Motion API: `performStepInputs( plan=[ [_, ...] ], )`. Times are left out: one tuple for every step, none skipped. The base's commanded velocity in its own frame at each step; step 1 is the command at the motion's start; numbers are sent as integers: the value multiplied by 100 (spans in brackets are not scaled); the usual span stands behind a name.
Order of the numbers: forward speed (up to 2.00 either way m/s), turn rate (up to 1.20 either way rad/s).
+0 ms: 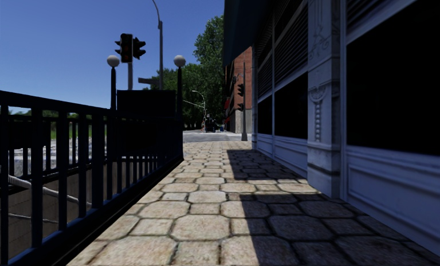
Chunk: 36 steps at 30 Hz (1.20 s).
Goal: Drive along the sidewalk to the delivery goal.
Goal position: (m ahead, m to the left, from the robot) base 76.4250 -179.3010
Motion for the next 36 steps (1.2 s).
performStepInputs(
  plan=[
    [200, 0],
    [200, 0],
    [200, 0],
    [200, 0],
    [200, 0],
    [200, 0],
    [200, 0],
    [200, 0],
    [200, 0],
    [200, 0],
    [200, 0],
    [200, 0],
    [200, 0],
    [200, 0],
    [200, 0],
    [200, 0],
    [200, 0],
    [200, 0],
    [200, 0],
    [200, 0],
    [200, 0],
    [200, 0],
    [200, 0],
    [200, 0],
    [200, 0],
    [200, 0],
    [200, 0],
    [200, 0],
    [200, 0],
    [200, 0],
    [200, 0],
    [200, 0],
    [200, 0],
    [200, 0],
    [200, 0],
    [200, 0]
  ],
)
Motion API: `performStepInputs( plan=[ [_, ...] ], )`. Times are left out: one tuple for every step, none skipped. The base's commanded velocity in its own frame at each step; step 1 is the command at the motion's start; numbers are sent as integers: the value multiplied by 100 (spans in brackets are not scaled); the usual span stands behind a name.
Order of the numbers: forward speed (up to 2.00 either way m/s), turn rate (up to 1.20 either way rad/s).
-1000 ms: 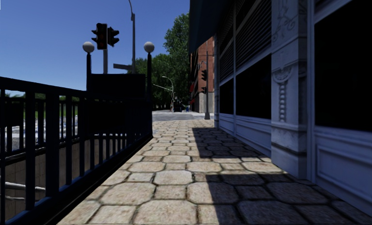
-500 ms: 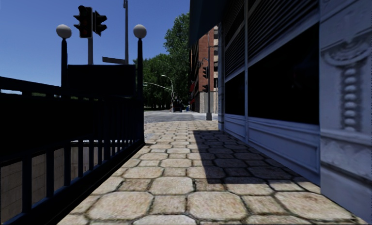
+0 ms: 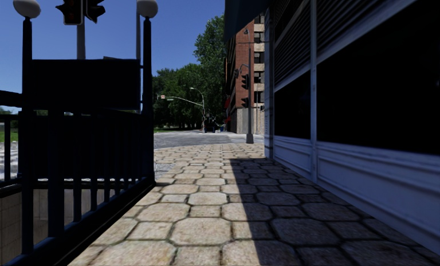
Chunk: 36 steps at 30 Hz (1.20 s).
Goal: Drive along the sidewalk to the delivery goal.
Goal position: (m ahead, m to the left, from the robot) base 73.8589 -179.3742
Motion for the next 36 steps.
performStepInputs(
  plan=[
    [200, 0],
    [200, 0],
    [200, 0],
    [200, 0],
    [200, 0],
    [200, 0],
    [200, 0],
    [200, 0],
    [200, 0],
    [200, 0],
    [200, 0],
    [200, 0],
    [200, 0],
    [200, 0],
    [200, 0],
    [200, 0],
    [200, 0],
    [200, 0],
    [200, 0],
    [200, 0],
    [200, 0],
    [200, 0],
    [200, 0],
    [200, 0],
    [200, 0],
    [200, 0],
    [200, 0],
    [200, 0],
    [200, 0],
    [200, 0],
    [200, 0],
    [200, 0],
    [200, 0],
    [200, 0],
    [200, 0],
    [200, 0]
  ],
)
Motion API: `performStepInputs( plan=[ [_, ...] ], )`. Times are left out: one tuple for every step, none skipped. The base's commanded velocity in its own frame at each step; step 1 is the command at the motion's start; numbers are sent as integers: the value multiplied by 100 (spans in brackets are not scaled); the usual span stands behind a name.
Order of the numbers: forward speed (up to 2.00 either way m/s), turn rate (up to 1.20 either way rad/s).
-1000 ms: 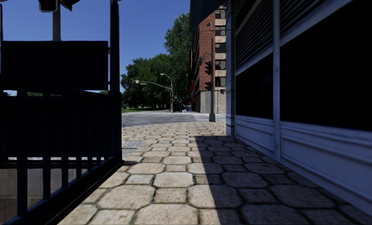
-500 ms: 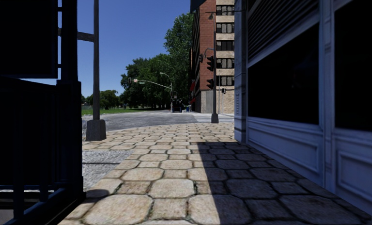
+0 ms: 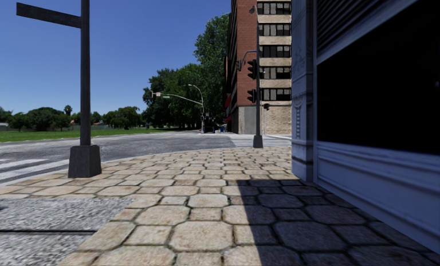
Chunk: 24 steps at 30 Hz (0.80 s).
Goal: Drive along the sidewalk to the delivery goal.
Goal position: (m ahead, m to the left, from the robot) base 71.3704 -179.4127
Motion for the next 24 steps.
performStepInputs(
  plan=[
    [200, 0],
    [200, 0],
    [200, 0],
    [200, 0],
    [200, 0],
    [200, 0],
    [200, 0],
    [200, 0],
    [200, 0],
    [200, 0],
    [200, 0],
    [200, 0],
    [200, 0],
    [200, 0],
    [200, 0],
    [200, 0],
    [200, 0],
    [200, 0],
    [200, 0],
    [200, 0],
    [200, 0],
    [200, 0],
    [200, 0],
    [200, 0]
  ],
)
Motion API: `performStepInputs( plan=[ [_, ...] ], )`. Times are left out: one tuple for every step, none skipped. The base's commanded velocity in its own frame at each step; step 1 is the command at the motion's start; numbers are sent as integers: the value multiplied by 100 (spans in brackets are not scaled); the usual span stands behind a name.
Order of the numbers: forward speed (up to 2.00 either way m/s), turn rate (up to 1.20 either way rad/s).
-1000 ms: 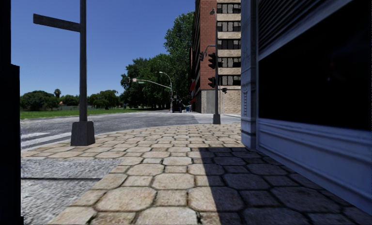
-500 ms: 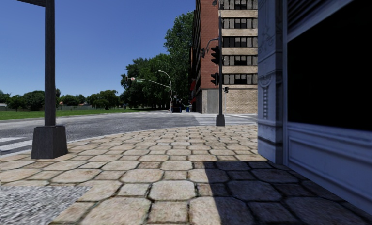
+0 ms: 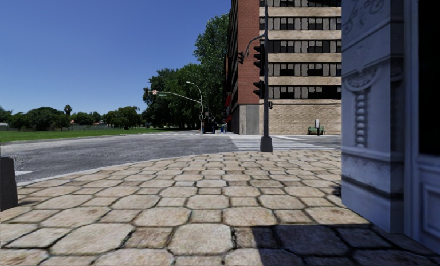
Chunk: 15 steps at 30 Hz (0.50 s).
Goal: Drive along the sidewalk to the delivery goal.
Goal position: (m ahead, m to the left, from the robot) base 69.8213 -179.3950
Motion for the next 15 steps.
performStepInputs(
  plan=[
    [200, 0],
    [200, 0],
    [200, 0],
    [200, 0],
    [200, -8],
    [200, -13],
    [200, -18],
    [200, -18],
    [200, -21],
    [200, -28],
    [200, -32],
    [200, -32],
    [200, -33],
    [200, -34],
    [200, -34]
  ],
)
